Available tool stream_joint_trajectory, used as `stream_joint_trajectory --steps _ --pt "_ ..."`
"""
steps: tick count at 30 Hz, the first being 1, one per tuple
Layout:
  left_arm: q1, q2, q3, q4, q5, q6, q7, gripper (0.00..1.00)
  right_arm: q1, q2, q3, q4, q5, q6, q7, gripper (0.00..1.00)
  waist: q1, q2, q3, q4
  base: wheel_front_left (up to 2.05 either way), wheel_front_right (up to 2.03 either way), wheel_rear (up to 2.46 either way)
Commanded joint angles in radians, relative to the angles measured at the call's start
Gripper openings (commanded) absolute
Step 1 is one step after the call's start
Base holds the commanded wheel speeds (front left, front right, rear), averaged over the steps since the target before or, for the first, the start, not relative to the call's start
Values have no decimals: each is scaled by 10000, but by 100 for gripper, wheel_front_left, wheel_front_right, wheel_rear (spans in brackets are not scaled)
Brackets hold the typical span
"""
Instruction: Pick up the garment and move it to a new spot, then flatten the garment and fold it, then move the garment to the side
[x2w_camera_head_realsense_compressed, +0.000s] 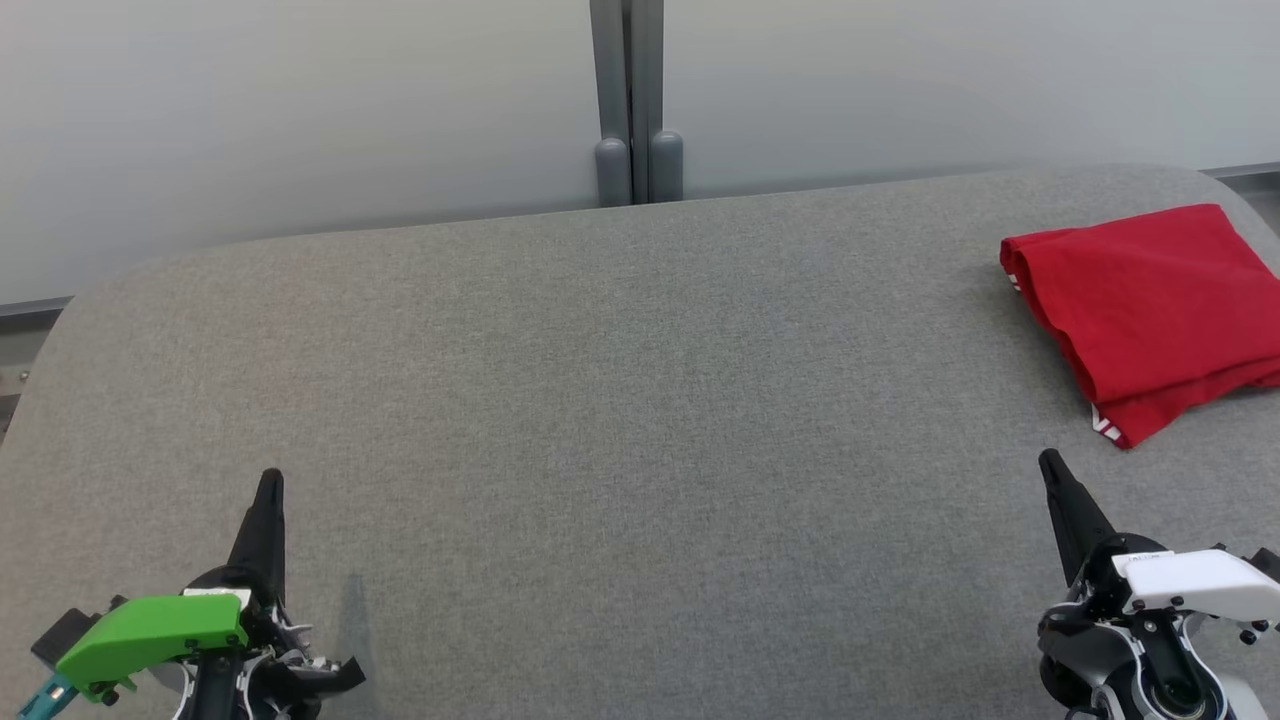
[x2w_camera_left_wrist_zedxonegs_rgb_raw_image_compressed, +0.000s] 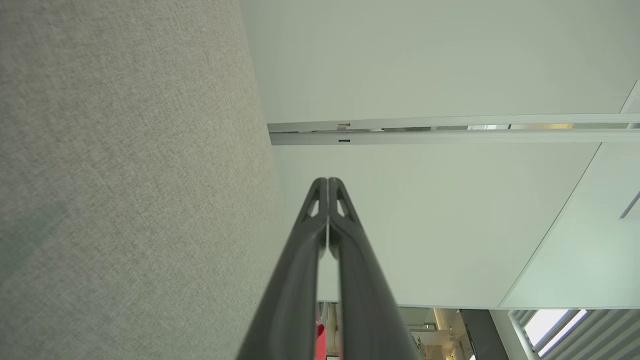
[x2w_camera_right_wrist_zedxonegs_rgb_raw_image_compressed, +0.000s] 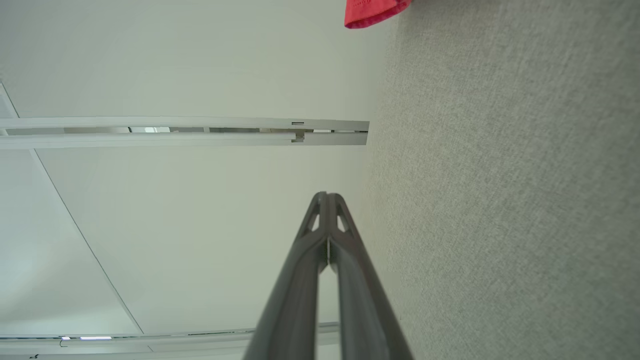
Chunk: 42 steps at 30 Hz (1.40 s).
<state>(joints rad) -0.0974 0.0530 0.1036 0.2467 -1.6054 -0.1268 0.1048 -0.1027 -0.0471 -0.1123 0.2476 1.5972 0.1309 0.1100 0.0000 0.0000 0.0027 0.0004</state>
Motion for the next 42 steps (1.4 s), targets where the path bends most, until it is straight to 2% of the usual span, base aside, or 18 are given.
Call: stream_joint_trajectory --steps 1,42 --pt "-190 51 75 -29 -162 -75 82 0 -103 -59 -39 -60 194 -3 80 0 0 0 3 -3 0 0 0" --pt "-168 12 103 -21 -92 -76 87 0 -98 -58 -33 -54 174 -3 71 0 0 0 4 -4 0 0 0"
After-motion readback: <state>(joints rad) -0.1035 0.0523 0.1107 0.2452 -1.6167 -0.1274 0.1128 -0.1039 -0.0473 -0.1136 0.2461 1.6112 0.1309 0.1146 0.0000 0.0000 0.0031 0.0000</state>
